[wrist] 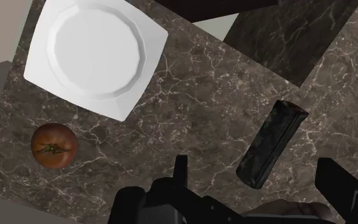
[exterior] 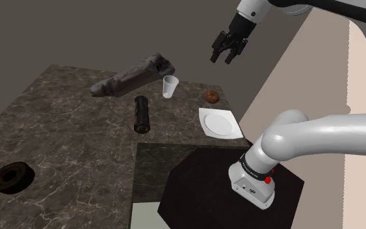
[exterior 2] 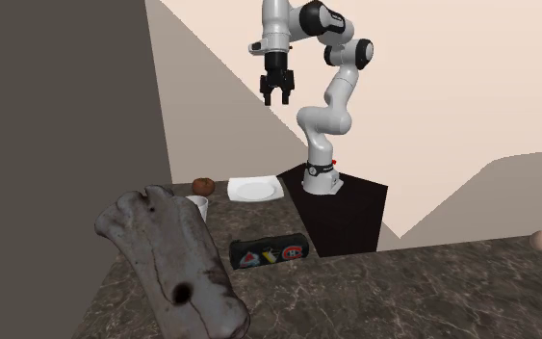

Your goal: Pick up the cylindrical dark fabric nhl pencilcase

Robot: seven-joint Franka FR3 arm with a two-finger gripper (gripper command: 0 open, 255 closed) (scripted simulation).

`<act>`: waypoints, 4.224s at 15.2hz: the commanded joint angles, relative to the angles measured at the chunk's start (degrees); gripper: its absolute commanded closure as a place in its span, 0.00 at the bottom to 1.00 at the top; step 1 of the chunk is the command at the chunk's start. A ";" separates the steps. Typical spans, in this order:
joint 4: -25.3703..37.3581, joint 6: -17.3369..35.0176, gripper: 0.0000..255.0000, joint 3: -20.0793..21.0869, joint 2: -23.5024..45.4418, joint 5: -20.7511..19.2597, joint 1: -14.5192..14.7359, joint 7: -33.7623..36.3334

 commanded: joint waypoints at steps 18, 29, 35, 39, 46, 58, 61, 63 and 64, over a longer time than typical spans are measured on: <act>-8.42 35.22 0.00 8.73 24.86 11.37 3.22 11.44; 0.21 53.95 0.00 12.12 50.27 17.44 5.91 16.15; 6.38 59.68 0.00 12.86 61.30 19.27 6.94 17.55; 6.48 62.31 0.00 13.50 64.07 20.60 6.62 15.90; 6.69 63.93 1.00 13.99 65.91 21.35 6.39 14.96; 6.40 60.72 1.00 13.05 62.37 19.82 6.88 16.89; 6.41 58.72 1.00 12.57 60.35 18.84 7.11 18.09; 6.48 57.37 1.00 12.31 59.04 18.20 7.21 18.87; 6.54 56.69 1.00 12.18 58.41 17.88 7.25 19.25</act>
